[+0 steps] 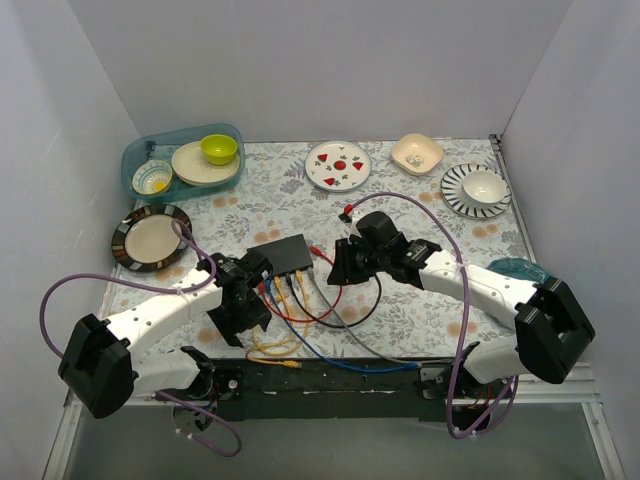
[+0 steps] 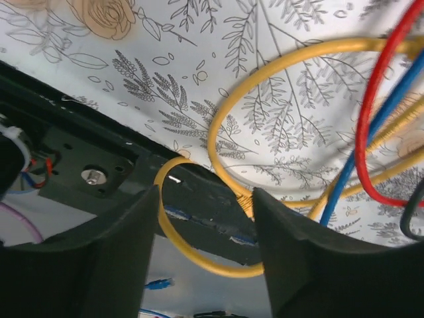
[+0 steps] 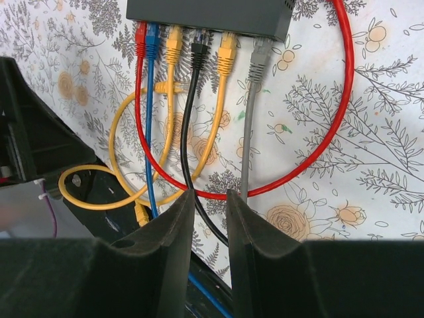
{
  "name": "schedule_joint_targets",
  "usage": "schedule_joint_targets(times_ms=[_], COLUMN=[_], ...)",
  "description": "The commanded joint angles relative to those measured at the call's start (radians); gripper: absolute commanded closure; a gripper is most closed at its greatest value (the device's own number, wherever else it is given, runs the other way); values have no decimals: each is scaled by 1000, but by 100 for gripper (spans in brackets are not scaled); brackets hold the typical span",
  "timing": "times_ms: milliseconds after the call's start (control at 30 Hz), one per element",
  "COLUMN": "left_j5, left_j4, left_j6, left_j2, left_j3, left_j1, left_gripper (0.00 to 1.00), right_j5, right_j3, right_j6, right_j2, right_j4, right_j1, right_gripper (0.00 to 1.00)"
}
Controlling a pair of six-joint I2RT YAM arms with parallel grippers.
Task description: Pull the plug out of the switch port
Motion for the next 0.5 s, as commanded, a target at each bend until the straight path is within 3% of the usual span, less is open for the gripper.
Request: schedule_joint_targets(times_ms=[0,33,67,167,233,367,467], left_j5=[-141,-185,-207,-245,-241,-140,-100], left_j4=[-101,-116,-142,-115,-55,252,383], left_j6=[6,9,9,9,28,116,167], left_j2=[14,21,28,21,-4,-27,34], left_j3=[154,200,223,268,268,190,174], left_j1=[18,27,34,80,145,259,284], left_gripper=[29,16,10,2,2,18,27], right_j5=[-3,-1,0,19,29,9,14], right_j3=[42,47,51,57,64,70,93], right_j6=[-3,-6,-8,-17,-15,-3,-11], right_j2=[2,5,9,25,48,94,140], right_j4=[24,21,16,18,16,36,39], right_j1=[2,2,2,2,2,-27,-41], right_gripper=[66,67,66,66,67,71,78])
